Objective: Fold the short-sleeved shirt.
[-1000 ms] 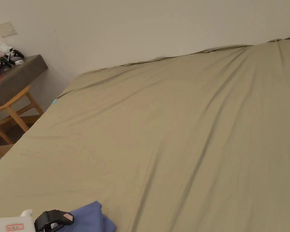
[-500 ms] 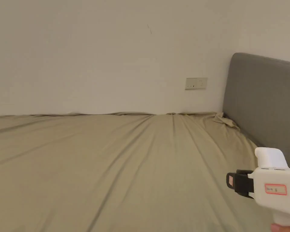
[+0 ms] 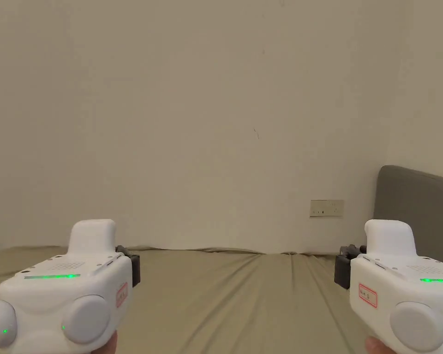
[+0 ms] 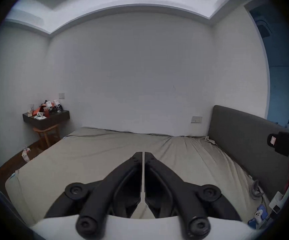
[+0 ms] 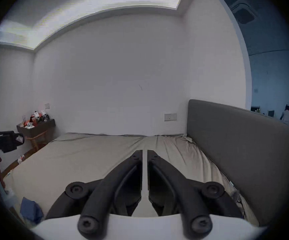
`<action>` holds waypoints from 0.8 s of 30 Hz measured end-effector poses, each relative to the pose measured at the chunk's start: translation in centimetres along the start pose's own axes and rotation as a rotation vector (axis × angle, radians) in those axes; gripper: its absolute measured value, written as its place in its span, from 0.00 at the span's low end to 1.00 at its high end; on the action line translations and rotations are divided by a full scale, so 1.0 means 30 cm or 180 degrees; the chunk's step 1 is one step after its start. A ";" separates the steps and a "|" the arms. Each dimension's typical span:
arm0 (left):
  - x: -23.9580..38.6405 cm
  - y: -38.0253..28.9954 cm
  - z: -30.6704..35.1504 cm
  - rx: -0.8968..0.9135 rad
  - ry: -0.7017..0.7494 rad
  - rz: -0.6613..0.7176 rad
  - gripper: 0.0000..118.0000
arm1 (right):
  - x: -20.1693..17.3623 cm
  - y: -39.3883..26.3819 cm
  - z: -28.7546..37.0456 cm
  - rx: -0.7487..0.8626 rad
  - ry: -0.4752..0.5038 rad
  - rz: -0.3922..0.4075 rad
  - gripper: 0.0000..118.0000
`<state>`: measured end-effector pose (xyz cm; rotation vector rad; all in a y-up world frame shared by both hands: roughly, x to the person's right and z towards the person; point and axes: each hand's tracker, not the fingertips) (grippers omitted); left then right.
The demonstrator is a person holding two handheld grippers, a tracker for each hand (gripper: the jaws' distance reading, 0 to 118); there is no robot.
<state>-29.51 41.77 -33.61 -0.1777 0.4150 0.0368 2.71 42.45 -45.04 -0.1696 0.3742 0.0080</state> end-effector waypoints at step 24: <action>0.000 0.036 0.057 0.0118 0.0050 0.0030 1.00 | -0.048 -0.007 0.010 -0.0037 0.0292 -0.0065 1.00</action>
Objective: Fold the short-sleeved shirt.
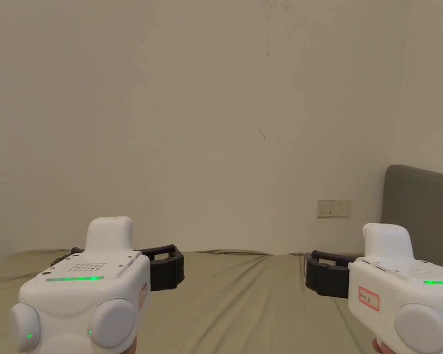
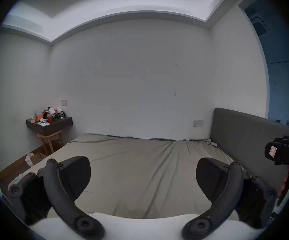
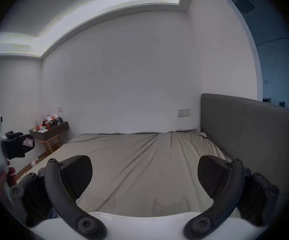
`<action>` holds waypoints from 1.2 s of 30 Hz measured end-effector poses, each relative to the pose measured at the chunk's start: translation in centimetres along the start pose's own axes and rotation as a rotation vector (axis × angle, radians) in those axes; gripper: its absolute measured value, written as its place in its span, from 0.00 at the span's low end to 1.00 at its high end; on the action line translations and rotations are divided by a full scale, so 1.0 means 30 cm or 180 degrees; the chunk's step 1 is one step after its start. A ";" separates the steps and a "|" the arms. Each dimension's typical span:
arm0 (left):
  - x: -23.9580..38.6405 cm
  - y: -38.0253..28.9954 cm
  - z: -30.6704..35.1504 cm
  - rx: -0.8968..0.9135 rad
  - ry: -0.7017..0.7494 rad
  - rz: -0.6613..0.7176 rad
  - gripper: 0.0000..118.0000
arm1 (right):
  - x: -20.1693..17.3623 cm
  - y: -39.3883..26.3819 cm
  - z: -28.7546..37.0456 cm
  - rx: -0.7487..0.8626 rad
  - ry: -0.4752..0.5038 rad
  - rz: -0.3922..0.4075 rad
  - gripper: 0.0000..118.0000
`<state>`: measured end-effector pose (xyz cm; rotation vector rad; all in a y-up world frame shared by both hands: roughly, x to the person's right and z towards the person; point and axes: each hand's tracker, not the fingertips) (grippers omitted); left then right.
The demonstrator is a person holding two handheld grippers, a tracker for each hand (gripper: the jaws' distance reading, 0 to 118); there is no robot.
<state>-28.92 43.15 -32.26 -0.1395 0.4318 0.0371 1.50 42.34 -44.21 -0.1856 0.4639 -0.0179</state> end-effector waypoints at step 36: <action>0.010 0.029 0.047 -0.0058 0.0026 -0.0064 1.00 | -0.031 0.011 0.029 -0.0174 -0.0150 -0.0026 1.00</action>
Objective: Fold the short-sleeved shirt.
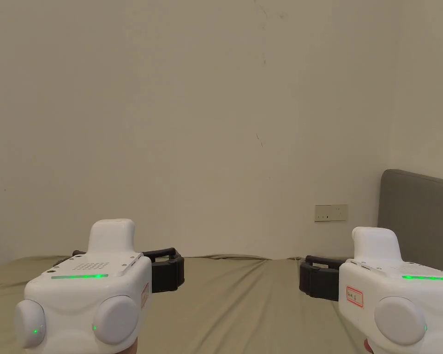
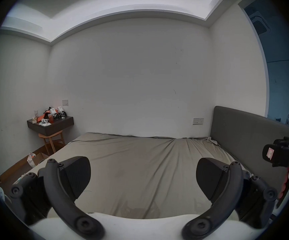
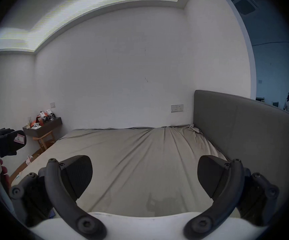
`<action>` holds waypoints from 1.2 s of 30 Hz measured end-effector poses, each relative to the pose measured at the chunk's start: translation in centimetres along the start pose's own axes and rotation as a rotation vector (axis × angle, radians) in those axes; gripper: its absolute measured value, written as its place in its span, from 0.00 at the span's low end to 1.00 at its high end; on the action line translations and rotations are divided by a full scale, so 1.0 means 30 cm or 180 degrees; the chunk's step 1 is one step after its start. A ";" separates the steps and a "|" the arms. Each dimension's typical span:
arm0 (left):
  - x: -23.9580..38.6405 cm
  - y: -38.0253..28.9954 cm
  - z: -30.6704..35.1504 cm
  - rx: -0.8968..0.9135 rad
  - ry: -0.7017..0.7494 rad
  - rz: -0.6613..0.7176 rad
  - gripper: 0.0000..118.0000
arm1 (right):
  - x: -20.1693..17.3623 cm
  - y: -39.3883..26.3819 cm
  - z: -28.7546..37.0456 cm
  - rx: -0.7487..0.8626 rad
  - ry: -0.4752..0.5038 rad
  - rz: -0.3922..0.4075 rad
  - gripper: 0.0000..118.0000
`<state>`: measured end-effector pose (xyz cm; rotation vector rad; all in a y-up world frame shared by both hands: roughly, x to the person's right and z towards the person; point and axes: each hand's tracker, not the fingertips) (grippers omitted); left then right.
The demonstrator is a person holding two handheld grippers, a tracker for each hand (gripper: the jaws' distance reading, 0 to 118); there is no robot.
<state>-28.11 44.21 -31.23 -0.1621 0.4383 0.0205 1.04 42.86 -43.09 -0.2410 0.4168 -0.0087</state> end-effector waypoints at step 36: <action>-0.012 -0.005 -0.023 -0.0082 -0.0117 0.0102 1.00 | -0.006 0.008 0.004 -0.0006 -0.0091 -0.0019 1.00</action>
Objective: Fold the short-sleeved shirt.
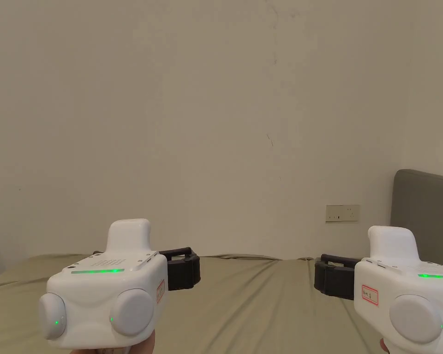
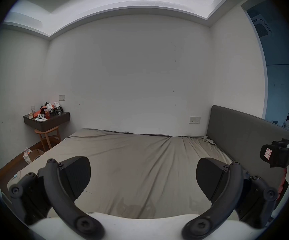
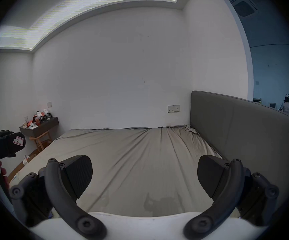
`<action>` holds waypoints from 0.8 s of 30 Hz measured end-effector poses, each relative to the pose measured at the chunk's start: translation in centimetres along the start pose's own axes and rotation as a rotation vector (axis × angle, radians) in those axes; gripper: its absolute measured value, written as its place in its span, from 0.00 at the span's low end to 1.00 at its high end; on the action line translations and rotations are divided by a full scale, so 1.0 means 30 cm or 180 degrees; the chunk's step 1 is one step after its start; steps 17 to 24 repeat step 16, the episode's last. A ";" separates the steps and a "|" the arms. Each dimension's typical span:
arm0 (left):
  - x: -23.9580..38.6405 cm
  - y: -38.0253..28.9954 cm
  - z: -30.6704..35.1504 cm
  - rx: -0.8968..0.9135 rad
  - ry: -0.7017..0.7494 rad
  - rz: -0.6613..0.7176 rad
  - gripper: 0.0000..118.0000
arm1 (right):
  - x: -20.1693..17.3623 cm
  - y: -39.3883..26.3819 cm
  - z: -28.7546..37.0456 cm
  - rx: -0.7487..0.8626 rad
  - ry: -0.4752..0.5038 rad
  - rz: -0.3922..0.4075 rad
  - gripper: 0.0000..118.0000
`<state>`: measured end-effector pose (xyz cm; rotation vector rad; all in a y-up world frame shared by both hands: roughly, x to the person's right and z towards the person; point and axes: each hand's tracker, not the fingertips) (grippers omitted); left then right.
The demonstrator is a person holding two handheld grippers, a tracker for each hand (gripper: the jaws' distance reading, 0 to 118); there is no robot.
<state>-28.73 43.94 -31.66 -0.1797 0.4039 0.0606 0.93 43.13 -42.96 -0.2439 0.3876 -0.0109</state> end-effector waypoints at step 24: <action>-0.024 0.020 0.023 0.0040 -0.0055 0.0080 1.00 | -0.038 0.001 0.034 0.0153 -0.0390 0.0066 1.00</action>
